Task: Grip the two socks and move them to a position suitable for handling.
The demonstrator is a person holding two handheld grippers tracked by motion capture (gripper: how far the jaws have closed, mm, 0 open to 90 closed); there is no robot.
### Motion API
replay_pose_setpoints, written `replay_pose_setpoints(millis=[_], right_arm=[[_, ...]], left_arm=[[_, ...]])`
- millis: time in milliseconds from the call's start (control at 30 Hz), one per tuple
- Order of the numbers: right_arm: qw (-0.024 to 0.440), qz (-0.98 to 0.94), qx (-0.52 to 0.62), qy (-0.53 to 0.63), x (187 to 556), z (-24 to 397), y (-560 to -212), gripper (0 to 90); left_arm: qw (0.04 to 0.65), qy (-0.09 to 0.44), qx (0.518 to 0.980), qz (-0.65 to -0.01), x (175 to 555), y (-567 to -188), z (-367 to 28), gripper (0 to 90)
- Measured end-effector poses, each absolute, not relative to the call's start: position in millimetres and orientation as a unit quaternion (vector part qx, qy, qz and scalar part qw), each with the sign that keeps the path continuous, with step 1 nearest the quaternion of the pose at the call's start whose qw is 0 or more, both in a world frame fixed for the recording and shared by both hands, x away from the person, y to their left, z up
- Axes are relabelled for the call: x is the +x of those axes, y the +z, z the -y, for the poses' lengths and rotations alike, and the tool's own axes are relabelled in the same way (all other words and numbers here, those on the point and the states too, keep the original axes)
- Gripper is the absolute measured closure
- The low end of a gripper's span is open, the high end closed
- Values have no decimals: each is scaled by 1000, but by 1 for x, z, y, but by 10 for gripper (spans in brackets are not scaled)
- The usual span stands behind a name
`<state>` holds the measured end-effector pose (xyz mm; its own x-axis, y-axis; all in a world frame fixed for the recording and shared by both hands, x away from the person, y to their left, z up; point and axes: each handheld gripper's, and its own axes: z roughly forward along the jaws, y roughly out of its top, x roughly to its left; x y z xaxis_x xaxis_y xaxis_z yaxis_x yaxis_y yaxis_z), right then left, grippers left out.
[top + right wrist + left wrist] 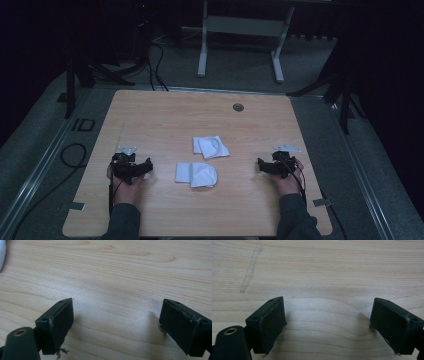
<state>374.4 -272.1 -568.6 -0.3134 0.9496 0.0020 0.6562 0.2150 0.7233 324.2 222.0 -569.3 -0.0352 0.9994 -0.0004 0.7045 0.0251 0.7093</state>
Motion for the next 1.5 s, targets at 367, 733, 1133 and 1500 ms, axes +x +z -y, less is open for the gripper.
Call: replay_pose_setpoints(millis=[367,733,1133,1500], right_arm=[[232,-741,543,320,373,271,-569,139],[234,-749,527,325,363,273,-560,636],[212,-785,472,341,355,259,-549,899],[197,-813,425,347,343,233,-541,899]], left_arm=[[267,276,641,-664,324,-569,-222,125],[267,276,641,-664,324,-569,-222,125],[268,278,637,-667,324,-569,-222,145],[267,278,637,-667,323,-569,-222,149]])
